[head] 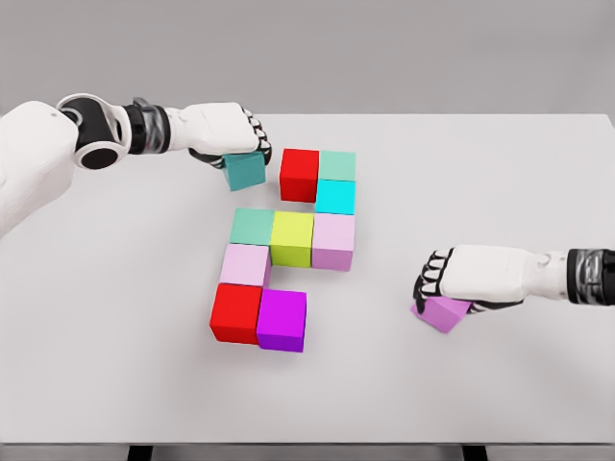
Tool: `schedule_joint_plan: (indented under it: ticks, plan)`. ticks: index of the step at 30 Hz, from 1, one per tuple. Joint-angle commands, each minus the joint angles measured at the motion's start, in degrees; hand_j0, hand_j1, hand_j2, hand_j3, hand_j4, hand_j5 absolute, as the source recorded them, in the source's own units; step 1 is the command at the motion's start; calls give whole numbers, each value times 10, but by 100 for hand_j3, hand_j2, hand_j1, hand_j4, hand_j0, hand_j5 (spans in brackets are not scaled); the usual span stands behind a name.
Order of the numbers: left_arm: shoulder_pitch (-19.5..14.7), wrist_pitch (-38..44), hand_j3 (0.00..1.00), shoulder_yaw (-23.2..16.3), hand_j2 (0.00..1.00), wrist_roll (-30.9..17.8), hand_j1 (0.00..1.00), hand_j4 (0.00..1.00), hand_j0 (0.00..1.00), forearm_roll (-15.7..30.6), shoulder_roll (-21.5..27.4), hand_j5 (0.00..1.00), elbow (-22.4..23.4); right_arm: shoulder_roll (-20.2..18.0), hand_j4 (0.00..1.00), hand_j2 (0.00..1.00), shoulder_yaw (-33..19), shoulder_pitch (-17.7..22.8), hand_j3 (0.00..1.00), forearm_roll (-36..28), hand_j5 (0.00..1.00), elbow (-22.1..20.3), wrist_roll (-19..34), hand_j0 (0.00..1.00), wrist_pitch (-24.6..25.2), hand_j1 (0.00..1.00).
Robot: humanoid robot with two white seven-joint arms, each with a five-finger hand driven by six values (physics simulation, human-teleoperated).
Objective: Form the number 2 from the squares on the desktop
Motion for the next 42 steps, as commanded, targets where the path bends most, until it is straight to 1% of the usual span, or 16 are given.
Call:
schedule_joint_plan:
  ticks: [1,9,19,22,28,29,31,32,38,40,42]
  plan:
    - [0,1,61,1,61,0,61,61,61,2,0,61,0,1,52,52,0,0,52,-3,52,0,-1,52,1,52]
    - [2,1,61,1,61,0,61,61,61,3,-2,61,-5,7,52,52,1,-4,52,-7,52,0,-1,52,1,52]
    - [4,1,62,0,62,0,62,62,62,2,-1,62,-8,27,52,52,2,-14,52,-8,52,-1,-1,52,1,52]
    - [5,1,62,1,62,0,62,62,62,2,0,62,-20,33,52,52,2,-14,52,-8,52,-1,-1,52,1,52]
    - [6,1,63,0,63,0,63,63,63,1,1,63,-26,45,52,52,2,-21,52,-16,52,-1,-1,52,1,52]
    - [6,1,69,0,69,0,69,69,69,1,1,69,-26,49,52,52,2,-21,52,-17,52,-1,-1,52,1,52]
    - [6,1,97,0,97,0,97,97,97,3,1,97,-25,58,52,52,4,-21,52,-16,52,-1,-1,52,1,52]
    - [6,1,100,0,100,0,100,100,100,4,2,100,-24,59,52,52,5,-21,52,-17,52,-1,-1,52,1,52]
    - [6,1,100,1,100,1,100,100,100,5,5,100,-21,68,52,52,15,-23,52,-17,52,-1,-1,52,1,52]
    - [6,1,100,1,100,1,100,100,100,6,5,100,-19,69,52,52,31,-31,52,-17,52,-1,-1,52,1,52]
    - [6,1,100,5,100,1,100,100,100,8,10,100,-19,70,52,52,34,-33,52,-17,52,-1,-1,52,1,52]
